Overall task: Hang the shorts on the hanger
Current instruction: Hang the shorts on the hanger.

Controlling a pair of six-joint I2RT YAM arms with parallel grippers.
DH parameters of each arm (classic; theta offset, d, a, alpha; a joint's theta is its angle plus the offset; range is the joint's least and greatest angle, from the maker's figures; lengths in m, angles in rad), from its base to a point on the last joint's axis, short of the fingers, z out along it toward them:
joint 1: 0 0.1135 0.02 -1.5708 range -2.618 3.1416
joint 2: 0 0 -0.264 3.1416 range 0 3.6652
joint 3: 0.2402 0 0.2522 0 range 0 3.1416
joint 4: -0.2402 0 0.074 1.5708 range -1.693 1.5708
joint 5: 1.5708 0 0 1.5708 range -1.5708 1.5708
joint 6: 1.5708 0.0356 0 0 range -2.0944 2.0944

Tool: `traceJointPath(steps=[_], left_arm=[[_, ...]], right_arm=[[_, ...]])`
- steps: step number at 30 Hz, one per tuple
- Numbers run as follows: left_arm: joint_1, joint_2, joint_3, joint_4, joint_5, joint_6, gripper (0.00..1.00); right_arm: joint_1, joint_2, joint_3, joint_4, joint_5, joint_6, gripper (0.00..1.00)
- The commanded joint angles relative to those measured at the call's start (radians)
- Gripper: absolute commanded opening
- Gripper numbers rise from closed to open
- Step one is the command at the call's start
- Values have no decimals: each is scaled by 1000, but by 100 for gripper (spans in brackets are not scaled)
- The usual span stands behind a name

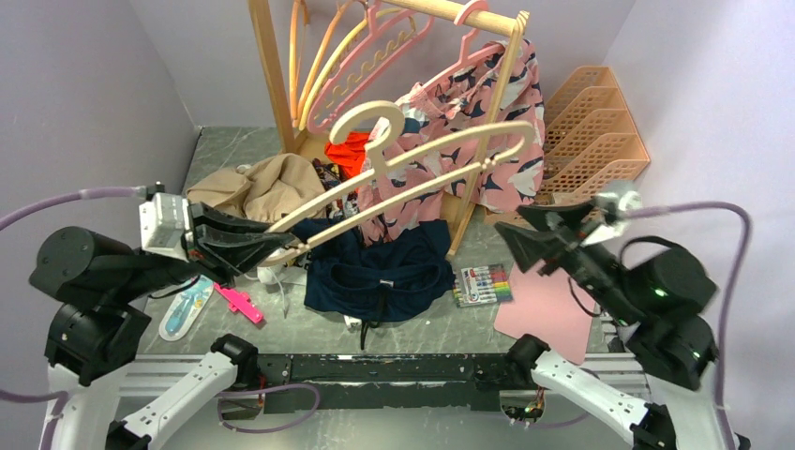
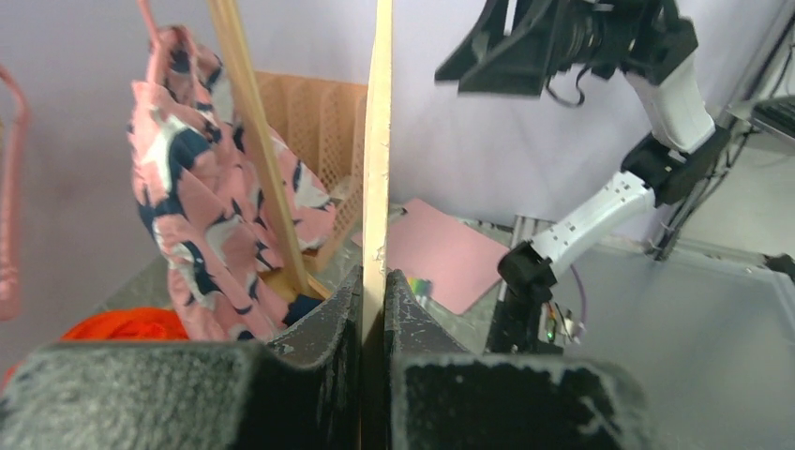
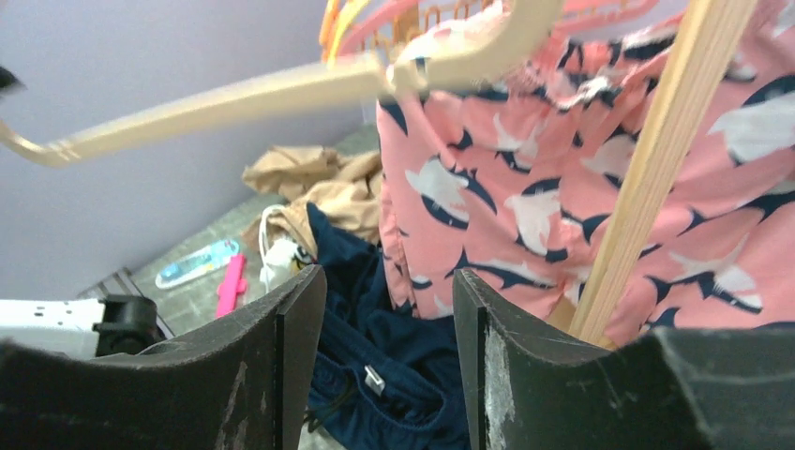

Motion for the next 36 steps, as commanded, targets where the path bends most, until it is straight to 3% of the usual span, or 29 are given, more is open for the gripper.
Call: traceJointPath(steps=[1,5,9,19,24,29,36], left_arm=[[4,-19,-60,38,118,-2,7],[5,-37,-143,56,199,-28,7],[4,-59,-225,142,279,-92,7],[3,-25,-355,236,418,-138,7],[4,-3,-354,192,445,-78,7],[3,9,-384,266,475,-102,7],[3,48,-346,190,486,-28,7]], right_arm=[[-4,-54,91,-71,-9,-59,60],[-4,-27,209,-130,-126,-95,68],[-4,38,292,-167,-232,-109,70],[0,172,223,-167,-455,-165,70],[0,179,176,-116,-518,-155,70],[0,209,145,-78,-572,-155,68],[0,271,176,-81,-692,-151,63]])
